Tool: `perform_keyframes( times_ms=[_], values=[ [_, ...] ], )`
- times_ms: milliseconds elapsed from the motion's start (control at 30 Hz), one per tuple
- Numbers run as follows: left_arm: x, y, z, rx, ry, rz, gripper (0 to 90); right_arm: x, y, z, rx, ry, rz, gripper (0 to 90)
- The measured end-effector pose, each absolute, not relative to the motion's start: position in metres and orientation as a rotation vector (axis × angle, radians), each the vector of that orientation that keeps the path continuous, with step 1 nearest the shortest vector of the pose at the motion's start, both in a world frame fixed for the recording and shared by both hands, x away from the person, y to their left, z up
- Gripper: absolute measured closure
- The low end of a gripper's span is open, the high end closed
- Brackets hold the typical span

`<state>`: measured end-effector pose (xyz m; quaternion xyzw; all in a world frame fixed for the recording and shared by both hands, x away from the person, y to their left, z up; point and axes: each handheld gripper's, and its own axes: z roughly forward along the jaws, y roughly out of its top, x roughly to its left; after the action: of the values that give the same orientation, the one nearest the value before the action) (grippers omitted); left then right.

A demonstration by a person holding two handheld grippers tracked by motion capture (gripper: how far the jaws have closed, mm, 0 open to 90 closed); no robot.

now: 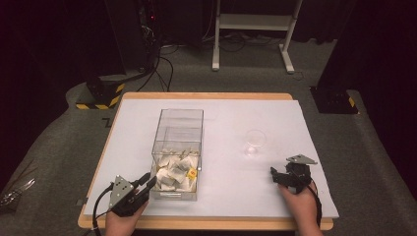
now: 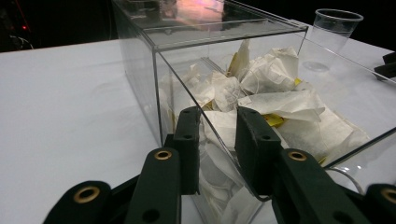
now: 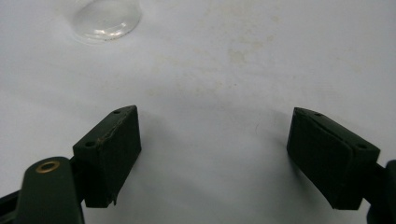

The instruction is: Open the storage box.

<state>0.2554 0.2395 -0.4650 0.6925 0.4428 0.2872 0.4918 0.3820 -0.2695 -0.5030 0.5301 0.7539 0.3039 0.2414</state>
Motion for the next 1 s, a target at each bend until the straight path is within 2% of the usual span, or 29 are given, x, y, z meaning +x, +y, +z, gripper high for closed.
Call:
perform_keyframes(
  times_ms=[600, 1000],
  values=[
    [0.2538, 0.2395, -0.4640, 1.696, 1.064, 0.703, 70.5, 0.3819, -0.2694, -0.5029, 1.449, 2.062, 0.831, 17.4],
    [0.2535, 0.2434, -0.4611, 1.664, 1.047, 0.697, 62.5, 0.3820, -0.2694, -0.5029, 1.449, 2.062, 0.831, 17.4]
  ],
)
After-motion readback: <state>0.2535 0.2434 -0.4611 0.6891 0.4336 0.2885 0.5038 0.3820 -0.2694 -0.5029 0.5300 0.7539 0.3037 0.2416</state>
